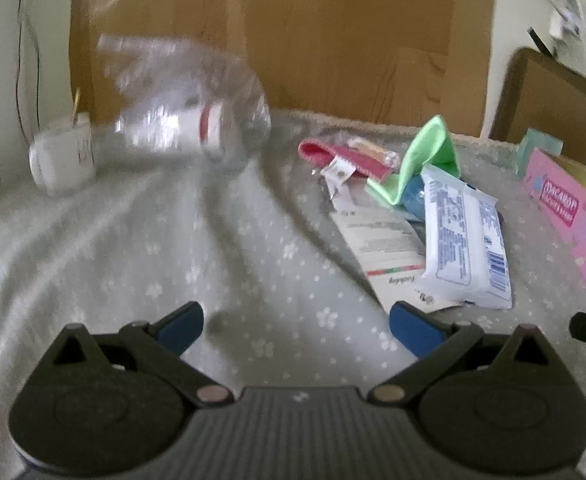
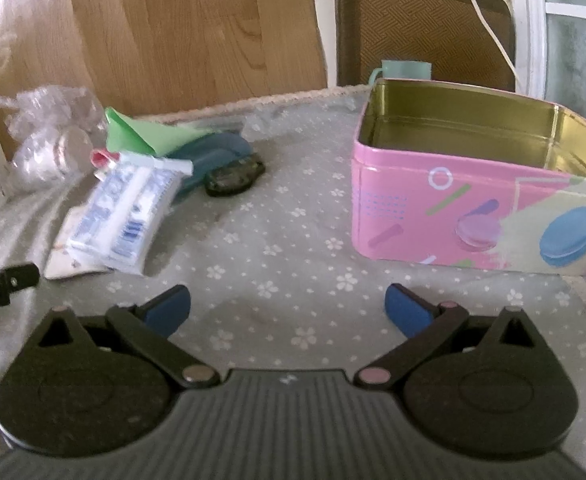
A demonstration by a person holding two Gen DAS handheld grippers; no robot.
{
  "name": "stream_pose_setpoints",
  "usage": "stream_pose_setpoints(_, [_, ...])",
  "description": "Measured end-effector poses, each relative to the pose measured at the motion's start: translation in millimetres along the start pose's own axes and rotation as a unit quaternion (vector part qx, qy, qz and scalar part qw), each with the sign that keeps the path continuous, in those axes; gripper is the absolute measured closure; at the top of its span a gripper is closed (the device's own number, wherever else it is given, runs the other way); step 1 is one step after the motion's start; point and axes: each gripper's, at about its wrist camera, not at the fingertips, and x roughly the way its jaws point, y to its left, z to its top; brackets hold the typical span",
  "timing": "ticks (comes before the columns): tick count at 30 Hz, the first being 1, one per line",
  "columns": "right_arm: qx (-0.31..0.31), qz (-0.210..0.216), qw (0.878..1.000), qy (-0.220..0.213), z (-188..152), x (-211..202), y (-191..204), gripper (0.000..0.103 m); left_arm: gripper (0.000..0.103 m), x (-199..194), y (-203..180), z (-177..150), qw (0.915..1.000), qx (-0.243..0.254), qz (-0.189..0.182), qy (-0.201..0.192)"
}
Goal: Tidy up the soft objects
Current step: 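Move the right gripper over the white wet-wipe packet, then close the right gripper on the white wet-wipe packet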
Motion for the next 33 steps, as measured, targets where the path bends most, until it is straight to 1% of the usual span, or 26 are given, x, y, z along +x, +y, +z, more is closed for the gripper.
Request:
stream_pose_setpoints(1, [0.004, 0.007, 1.0, -0.006, 0, -2, 0, 0.011, 0.0, 1, 5, 1, 0.9998, -0.014, -0.011, 0.0])
stream_pose_setpoints(2, [0.006, 0.021, 1.0, -0.014, 1, -4, 0, 0.013, 0.0, 1, 8, 1, 0.9996, -0.022, -0.017, -0.003])
stream_pose_setpoints(3, [0.009, 0.04, 0.999, -0.021, 2, -4, 1, 0.014, 0.0, 1, 10, 2, 0.9994, -0.026, -0.022, -0.004])
stream_pose_setpoints(5, [0.017, 0.063, 0.997, -0.032, 7, -3, 6, 0.017, 0.0, 2, 11, 2, 0.9991, -0.03, -0.028, -0.005])
stream_pose_setpoints(9, [0.008, 0.104, 0.994, -0.036, 25, 9, 31, 0.017, 0.0, -4, 19, -1, 0.9981, -0.046, -0.034, -0.023])
stream_pose_setpoints(11, [0.001, 0.121, 0.992, -0.034, 32, 17, 45, 0.014, 0.0, -6, 23, 0, 0.9973, -0.056, -0.036, -0.031])
stream_pose_setpoints(12, [-0.001, 0.129, 0.991, -0.026, 35, 24, 51, 0.013, 0.0, -7, 23, 0, 0.9972, -0.058, -0.036, -0.031])
stream_pose_setpoints(15, [0.009, 0.149, 0.988, 0.027, 40, 52, 69, 0.012, 0.0, -5, 21, 2, 0.9974, -0.055, -0.034, -0.031])
stream_pose_setpoints(16, [0.015, 0.153, 0.987, 0.038, 40, 59, 73, 0.01, 0.0, -5, 20, 2, 0.9976, -0.052, -0.034, -0.033])
stream_pose_setpoints(17, [0.02, 0.153, 0.987, 0.042, 41, 62, 78, 0.011, 0.0, -6, 18, 2, 0.9977, -0.048, -0.034, -0.034])
stream_pose_setpoints(18, [0.015, 0.147, 0.988, 0.036, 41, 64, 83, 0.014, 0.0, -6, 18, 1, 0.9978, -0.044, -0.035, -0.035])
stream_pose_setpoints(19, [0.006, 0.14, 0.989, 0.034, 42, 64, 87, 0.028, 0.0, -6, 17, 1, 0.9979, -0.041, -0.035, -0.035])
stream_pose_setpoints(21, [-0.005, 0.133, 0.991, 0.031, 41, 60, 88, 0.029, 0.0, -6, 18, 0, 0.9978, -0.043, -0.037, -0.035])
stream_pose_setpoints(23, [0.001, 0.132, 0.991, 0.038, 39, 54, 78, 0.037, 0.0, -6, 20, 1, 0.9975, -0.048, -0.04, -0.033])
stream_pose_setpoints(26, [-0.008, 0.122, 0.992, 0.039, 31, 40, 58, 0.037, 0.0, -6, 21, 0, 0.9974, -0.048, -0.041, -0.033])
stream_pose_setpoints(29, [-0.035, 0.114, 0.992, 0.031, 15, 11, 37, 0.037, 0.0, -7, 17, 0, 0.9979, -0.035, -0.046, -0.031])
stream_pose_setpoints(31, [-0.061, 0.106, 0.992, 0.027, 2, -12, 24, 0.037, 0.0, -4, 13, 0, 0.998, -0.019, -0.058, -0.016])
stream_pose_setpoints(33, [-0.072, 0.11, 0.991, 0.029, -11, -32, 6, 0.036, 0.0, -1, 6, 1, 0.9979, 0.002, -0.065, 0.004])
